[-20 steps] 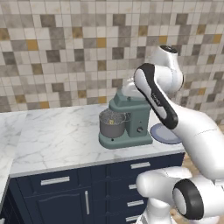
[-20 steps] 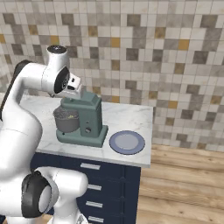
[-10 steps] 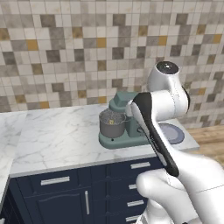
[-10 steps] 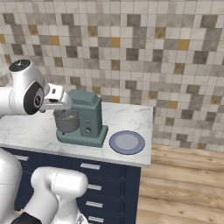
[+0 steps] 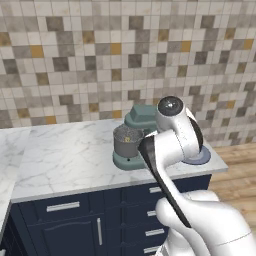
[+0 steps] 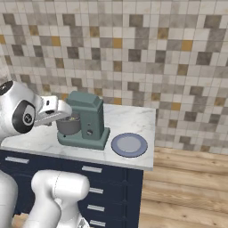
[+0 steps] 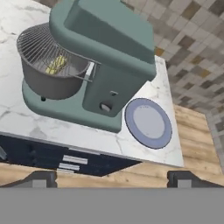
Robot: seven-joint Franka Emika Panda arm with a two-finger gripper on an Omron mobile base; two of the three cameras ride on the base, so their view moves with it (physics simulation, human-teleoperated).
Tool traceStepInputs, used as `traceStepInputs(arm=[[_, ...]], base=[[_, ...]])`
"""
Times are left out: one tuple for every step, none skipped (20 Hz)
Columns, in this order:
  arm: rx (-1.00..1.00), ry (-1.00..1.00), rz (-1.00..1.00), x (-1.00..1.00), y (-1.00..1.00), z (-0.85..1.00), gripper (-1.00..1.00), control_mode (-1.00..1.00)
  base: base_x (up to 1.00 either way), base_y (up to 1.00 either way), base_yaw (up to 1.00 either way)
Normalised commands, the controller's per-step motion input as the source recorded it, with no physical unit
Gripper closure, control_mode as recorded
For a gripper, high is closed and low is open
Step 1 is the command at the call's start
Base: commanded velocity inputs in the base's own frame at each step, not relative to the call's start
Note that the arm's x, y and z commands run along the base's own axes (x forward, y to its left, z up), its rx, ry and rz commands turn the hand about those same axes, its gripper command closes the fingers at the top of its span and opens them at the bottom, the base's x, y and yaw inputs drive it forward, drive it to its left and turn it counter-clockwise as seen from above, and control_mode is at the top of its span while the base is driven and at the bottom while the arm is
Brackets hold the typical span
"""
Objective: Add butter and sugar cubes to the stand mixer bowl and then turn on the stand mixer to begin making frosting.
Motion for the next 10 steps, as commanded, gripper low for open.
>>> traceStepInputs(arm=[[-0.21,0.0,0.02,0.12,-0.19,-0.61,-1.0,-1.0],[-0.21,0.0,0.01,0.27,-0.09,-0.61,-1.0,-1.0],[-0.21,0.0,0.01,0.33,-0.06,-0.56,-1.0,-1.0],[-0.19,0.0,0.01,0.34,-0.08,-0.5,-1.0,-1.0],[-0.19,0.0,0.01,0.31,-0.05,-0.47,-1.0,-1.0],[-0.19,0.0,0.0,0.36,-0.07,-0.46,-1.0,-1.0],[-0.19,0.0,0.0,0.34,-0.08,-0.42,-1.0,-1.0],[-0.18,0.0,0.0,0.38,-0.06,-0.43,-1.0,-1.0],[-0.16,0.0,0.0,0.39,-0.05,-0.39,-1.0,-1.0],[-0.14,0.0,0.0,0.38,-0.11,-0.36,-1.0,-1.0]], base=[[0.0,0.0,0.0],[0.0,0.0,0.0],[0.0,0.0,0.0],[0.0,0.0,0.0],[0.0,0.0,0.0],[0.0,0.0,0.0],[0.0,0.0,0.0],[0.0,0.0,0.0],[0.0,0.0,0.0],[0.0,0.0,0.0]])
